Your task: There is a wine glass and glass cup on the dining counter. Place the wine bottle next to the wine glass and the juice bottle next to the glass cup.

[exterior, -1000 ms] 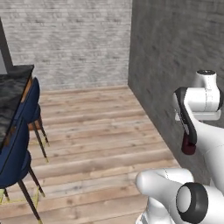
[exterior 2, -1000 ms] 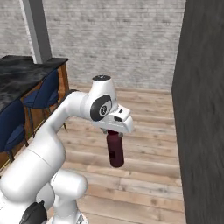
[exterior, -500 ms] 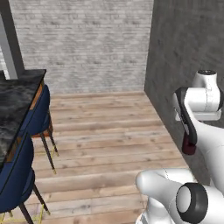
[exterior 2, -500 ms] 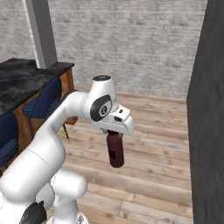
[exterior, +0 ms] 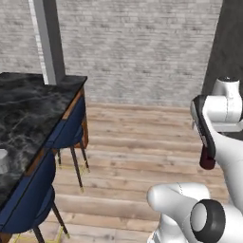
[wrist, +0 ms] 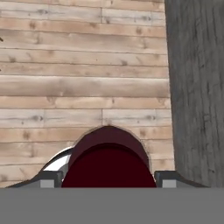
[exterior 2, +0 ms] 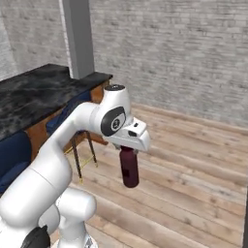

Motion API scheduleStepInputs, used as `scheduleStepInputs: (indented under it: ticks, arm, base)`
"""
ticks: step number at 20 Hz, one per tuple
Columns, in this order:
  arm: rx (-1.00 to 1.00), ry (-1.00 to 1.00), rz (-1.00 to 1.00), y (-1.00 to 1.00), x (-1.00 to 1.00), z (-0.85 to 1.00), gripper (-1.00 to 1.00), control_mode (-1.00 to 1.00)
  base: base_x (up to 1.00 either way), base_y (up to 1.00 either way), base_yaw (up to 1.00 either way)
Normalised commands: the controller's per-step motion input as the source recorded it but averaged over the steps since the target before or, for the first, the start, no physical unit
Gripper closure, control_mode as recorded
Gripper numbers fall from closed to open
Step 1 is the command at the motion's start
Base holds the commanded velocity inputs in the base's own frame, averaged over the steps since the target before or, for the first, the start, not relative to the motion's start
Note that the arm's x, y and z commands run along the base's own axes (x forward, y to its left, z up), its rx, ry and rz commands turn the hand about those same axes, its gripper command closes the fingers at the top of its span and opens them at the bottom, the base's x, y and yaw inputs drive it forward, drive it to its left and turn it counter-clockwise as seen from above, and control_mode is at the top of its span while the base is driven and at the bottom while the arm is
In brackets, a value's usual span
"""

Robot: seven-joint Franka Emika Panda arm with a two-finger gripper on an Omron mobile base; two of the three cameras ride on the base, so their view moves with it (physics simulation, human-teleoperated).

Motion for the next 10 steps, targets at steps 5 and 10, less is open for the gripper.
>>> scheduleStepInputs:
  ticks: [5, 10]
  arm:
    - [0.0, 0.0, 0.0, 0.0, 0.0, 0.0, 1.0, 1.0]
    - [0.0, 0.0, 0.0, 0.0, 0.0, 0.0, 1.0, 1.0]
  base:
    - [0.53, -0.07, 0.54]
    - [0.51, -0.05, 0.56]
